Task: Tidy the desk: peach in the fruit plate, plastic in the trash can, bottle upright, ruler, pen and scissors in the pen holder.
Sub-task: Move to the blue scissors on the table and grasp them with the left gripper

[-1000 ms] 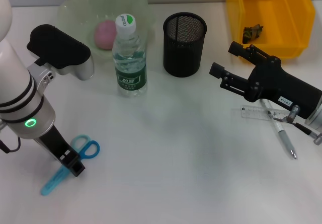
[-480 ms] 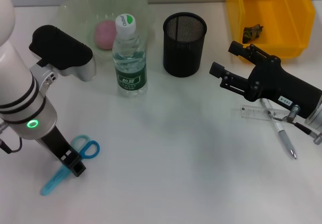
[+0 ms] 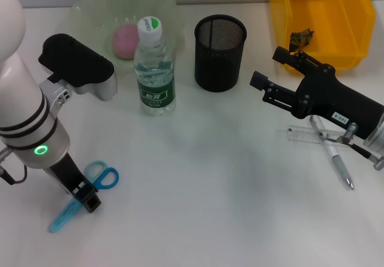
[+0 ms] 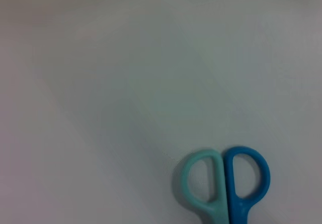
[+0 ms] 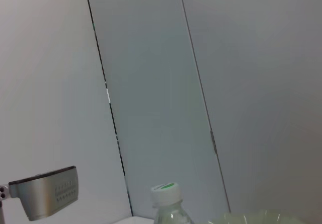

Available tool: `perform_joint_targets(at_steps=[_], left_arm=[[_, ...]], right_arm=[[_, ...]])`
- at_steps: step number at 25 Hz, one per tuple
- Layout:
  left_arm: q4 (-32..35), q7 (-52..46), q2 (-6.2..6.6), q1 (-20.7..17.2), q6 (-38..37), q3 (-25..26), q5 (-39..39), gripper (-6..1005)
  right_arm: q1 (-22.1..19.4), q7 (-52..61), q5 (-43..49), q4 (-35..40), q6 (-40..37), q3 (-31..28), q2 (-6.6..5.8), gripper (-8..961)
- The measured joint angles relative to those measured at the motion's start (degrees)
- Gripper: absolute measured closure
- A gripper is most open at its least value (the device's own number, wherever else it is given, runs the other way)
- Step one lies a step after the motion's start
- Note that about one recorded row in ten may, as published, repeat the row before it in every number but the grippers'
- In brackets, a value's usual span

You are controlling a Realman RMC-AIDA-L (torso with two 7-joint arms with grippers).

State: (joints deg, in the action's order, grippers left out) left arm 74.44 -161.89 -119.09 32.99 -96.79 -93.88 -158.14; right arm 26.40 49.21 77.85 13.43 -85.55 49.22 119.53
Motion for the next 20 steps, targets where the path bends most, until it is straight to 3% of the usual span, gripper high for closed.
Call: perform_joint_targets(at_steps=[10,20], left_arm=[[-0.1,-0.1,-0.08,0.5,0.5,-1.4,-0.9,470],[-0.3,-0.2,-0.09,0.8,0.2,-1.9,-1.0,606]], right_arm=[[0.0,0.0,-0.2,-0.1,0.0,0.0,0.00,130],[0.1,0.0,-0.8,-0.1,0.0,0.0,0.00,130]])
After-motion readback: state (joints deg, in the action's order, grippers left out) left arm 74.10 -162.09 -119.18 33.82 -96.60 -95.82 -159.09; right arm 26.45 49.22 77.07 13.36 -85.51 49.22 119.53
